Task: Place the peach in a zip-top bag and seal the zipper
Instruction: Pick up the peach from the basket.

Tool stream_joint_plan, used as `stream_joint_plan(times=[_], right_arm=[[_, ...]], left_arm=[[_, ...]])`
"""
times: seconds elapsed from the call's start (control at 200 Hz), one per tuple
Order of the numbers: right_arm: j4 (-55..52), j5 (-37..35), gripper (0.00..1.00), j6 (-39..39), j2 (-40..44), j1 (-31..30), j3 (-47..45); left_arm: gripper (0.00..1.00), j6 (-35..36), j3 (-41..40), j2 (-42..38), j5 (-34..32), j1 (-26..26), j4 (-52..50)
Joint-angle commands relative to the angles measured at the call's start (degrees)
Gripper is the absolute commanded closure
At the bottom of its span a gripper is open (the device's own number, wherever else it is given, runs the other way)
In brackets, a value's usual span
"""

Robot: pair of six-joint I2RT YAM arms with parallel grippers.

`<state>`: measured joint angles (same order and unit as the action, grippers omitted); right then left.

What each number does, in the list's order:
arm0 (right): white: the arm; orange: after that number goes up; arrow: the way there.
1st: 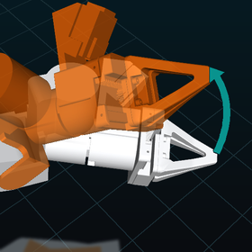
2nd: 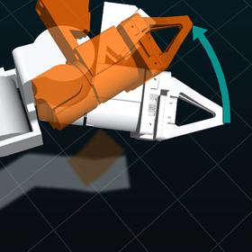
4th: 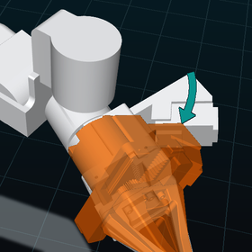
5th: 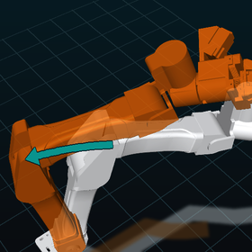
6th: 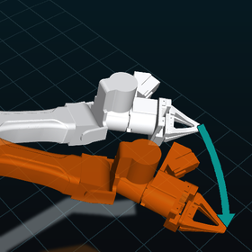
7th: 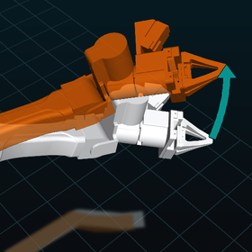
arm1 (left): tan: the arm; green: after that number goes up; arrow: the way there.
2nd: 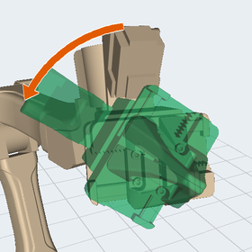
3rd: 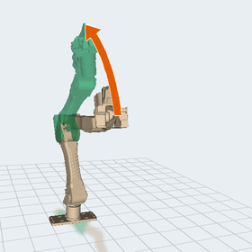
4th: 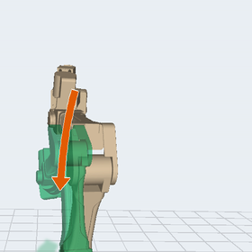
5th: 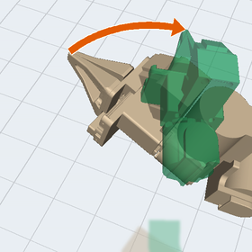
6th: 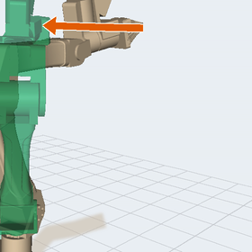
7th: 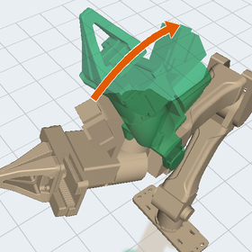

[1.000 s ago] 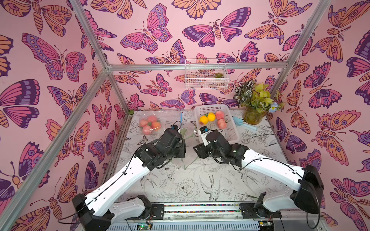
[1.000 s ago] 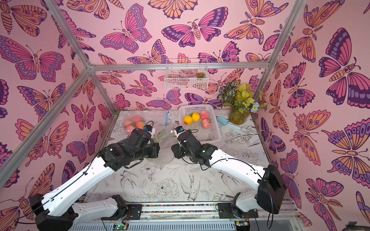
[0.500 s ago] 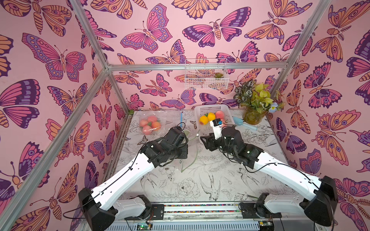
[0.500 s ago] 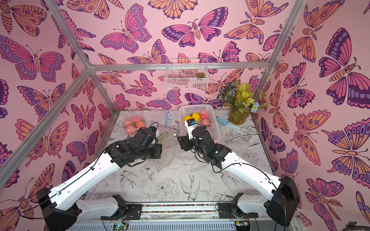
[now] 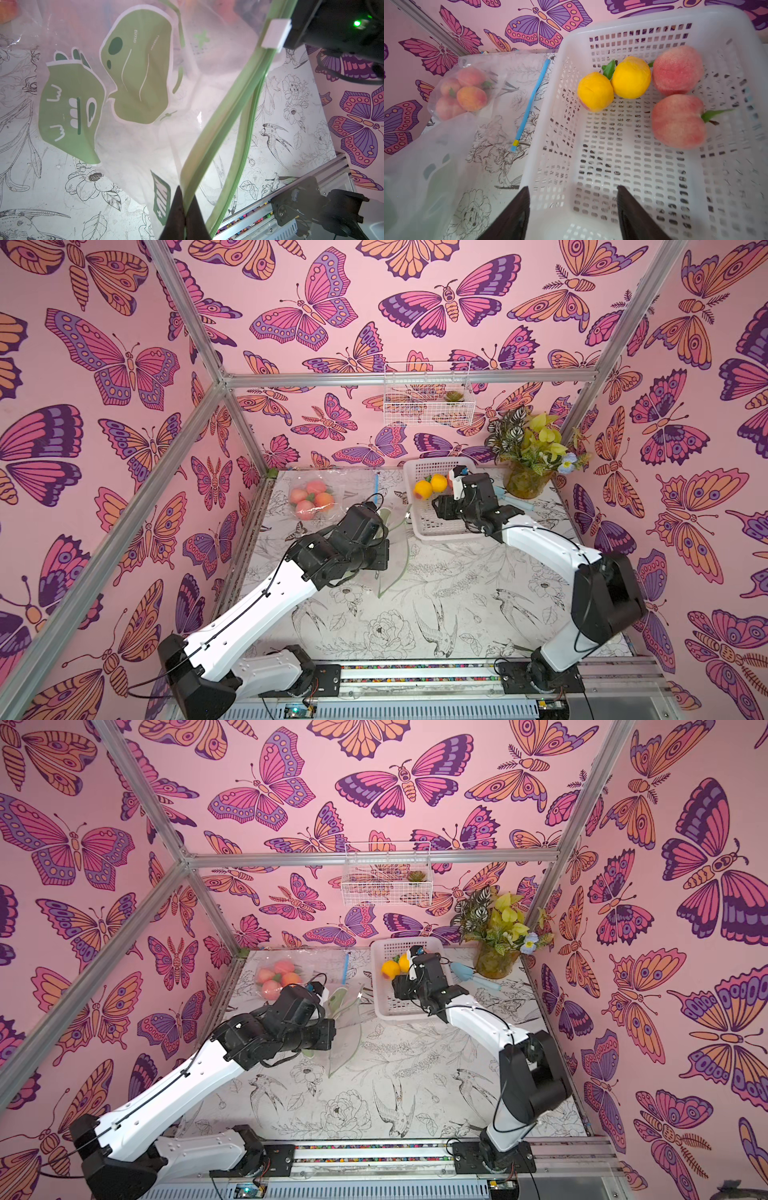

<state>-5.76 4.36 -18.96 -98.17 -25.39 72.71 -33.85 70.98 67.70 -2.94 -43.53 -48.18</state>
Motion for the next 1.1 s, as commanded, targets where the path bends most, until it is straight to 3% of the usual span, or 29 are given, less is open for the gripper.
stream_joint_plan(times=[0.0,0.285,0.531,1.096], right_arm=[[-3.19,5.50,0.33,3.20,-5.66,1.25,6.48],[-6.18,7.29,0.29,5.72,-19.47,2.43,19.36],[-8.59,5.57,0.16,5.53,-26.98,2.56,27.57],[-15.98,-0.80,0.14,3.67,-40.13,2.57,44.50]], left_arm=[[1.00,1.12,-0.67,-1.34,-1.13,-0.07,-0.56],[1.00,1.68,-1.25,-1.96,-2.60,-0.07,-0.38],[1.00,2.30,-1.32,-1.62,-2.42,-0.11,-0.24],[1.00,3.26,-1.74,-1.97,-2.86,-0.07,-0.15]])
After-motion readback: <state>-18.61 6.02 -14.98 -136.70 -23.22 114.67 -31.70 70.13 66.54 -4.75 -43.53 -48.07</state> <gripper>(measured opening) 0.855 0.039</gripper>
